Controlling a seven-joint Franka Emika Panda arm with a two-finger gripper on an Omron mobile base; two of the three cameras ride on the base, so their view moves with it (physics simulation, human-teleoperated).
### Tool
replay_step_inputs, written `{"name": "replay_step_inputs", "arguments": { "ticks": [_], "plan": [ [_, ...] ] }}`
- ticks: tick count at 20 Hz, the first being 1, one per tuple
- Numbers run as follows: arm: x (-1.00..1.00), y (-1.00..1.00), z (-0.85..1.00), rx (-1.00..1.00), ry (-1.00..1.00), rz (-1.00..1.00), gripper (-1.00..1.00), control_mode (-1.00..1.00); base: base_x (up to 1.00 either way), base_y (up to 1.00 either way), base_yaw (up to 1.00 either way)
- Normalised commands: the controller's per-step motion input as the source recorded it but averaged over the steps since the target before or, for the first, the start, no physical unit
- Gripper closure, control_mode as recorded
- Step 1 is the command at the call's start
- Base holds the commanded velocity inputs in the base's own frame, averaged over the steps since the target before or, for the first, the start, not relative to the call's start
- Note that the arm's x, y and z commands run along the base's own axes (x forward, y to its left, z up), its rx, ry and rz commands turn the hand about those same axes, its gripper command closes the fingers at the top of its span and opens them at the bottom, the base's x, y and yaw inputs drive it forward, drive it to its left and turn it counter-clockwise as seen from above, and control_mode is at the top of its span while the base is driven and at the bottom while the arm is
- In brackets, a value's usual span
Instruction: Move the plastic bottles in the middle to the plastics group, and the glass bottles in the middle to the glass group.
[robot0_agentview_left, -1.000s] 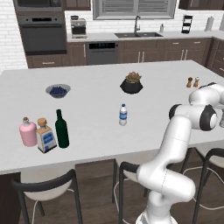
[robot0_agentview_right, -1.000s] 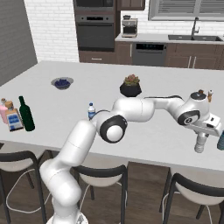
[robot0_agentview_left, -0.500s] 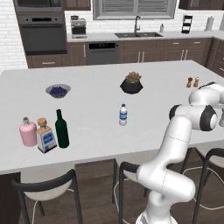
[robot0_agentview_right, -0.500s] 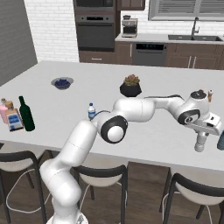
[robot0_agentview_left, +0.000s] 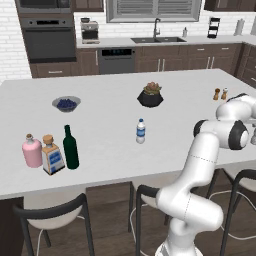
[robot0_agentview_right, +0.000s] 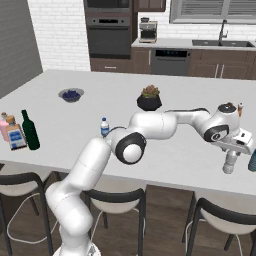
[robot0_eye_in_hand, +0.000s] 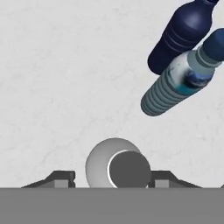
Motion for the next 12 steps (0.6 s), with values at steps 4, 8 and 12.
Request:
{"name": "replay_step_inputs", "arguments": {
  "ticks": [4,8,12],
  "plan": [
    [0.0,0.0,0.25,0.0,-0.03,0.0,-1.0,-1.0,0.0,0.0,0.0],
    [-0.02,0.0,0.49,0.0,-0.06,0.0,-1.0,-1.0,0.0,0.0,0.0],
    [-0.28,0.39,0.47,-0.02,-0.03,0.03,-1.0,-1.0,0.0,0.0,0.0]
  ]
}}
